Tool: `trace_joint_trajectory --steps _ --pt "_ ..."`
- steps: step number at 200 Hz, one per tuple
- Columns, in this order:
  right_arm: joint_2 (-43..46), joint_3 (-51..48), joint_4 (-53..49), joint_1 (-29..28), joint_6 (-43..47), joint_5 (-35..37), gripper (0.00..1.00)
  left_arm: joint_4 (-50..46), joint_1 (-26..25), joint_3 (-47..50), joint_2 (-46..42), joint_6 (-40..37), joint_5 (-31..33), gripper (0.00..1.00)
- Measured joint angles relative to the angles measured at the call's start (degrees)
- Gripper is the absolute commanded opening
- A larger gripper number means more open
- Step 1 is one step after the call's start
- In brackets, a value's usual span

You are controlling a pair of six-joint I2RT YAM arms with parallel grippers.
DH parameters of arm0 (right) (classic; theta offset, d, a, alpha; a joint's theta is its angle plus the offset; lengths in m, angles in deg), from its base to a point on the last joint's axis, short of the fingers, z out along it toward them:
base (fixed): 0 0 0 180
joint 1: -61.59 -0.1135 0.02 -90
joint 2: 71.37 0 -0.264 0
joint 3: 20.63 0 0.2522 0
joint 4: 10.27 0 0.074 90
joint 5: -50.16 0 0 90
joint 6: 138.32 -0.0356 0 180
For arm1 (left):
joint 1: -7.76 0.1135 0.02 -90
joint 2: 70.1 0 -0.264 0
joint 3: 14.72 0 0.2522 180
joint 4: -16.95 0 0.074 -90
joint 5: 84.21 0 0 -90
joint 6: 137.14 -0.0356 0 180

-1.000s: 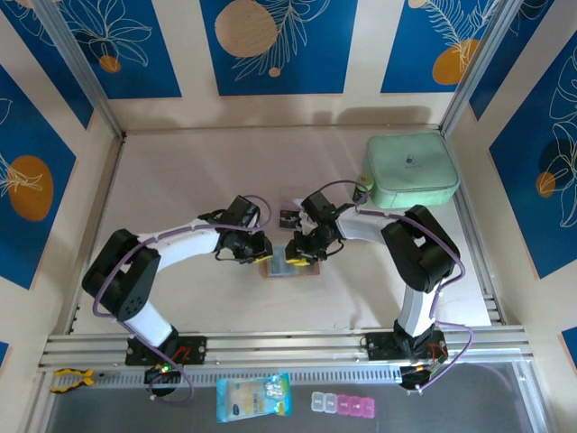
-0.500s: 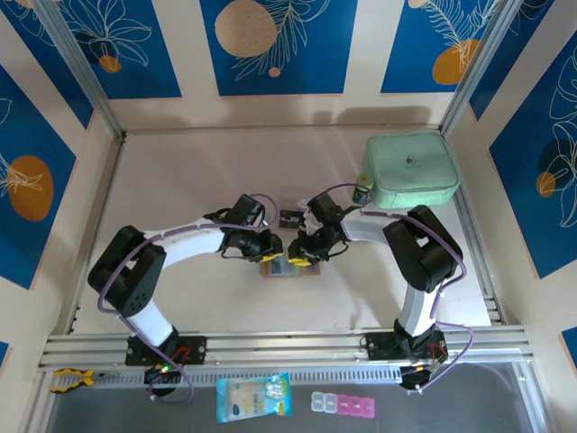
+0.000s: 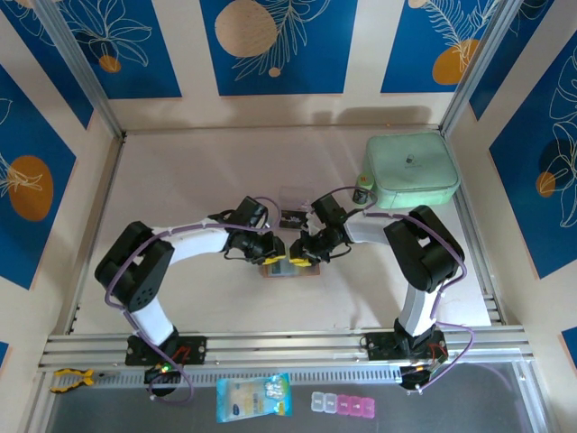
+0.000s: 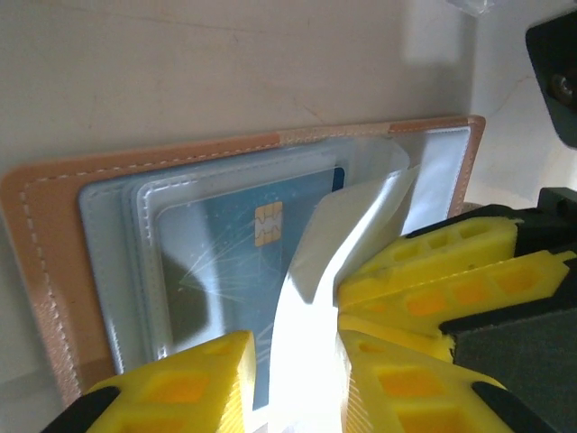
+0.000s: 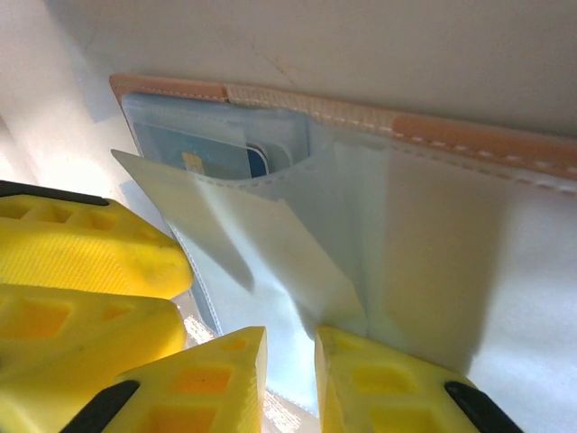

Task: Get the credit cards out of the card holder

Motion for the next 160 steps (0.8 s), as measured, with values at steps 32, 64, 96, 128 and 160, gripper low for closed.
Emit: trace_joint_trajectory --steps 32,64,96,128,160 --pt "0.0 -0.37 0.79 0.15 -0.5 -0.48 0.21 0.48 -0.24 0.0 0.31 0.37 -0.28 0.24" --pt "0.0 -0.63 1.31 0.22 -0.79 -0.66 0.21 1.03 -0.26 -0.02 0.37 0.57 -0.44 0.23" --pt "0.94 -0.72 1.33 0.24 -0.81 -0.83 0.21 1.09 -0.26 -0.11 0.42 0.57 -0.44 0.22" --pt "3.85 -0.74 1.25 0.37 -0.98 -0.76 0.21 1.03 -0.35 -0.85 0.42 0.57 -0.44 0.23" --pt "7.04 -0.74 0.35 1.11 -0.98 -0.13 0.21 0.87 -0.42 -1.95 0.42 0.55 -0.48 0.24"
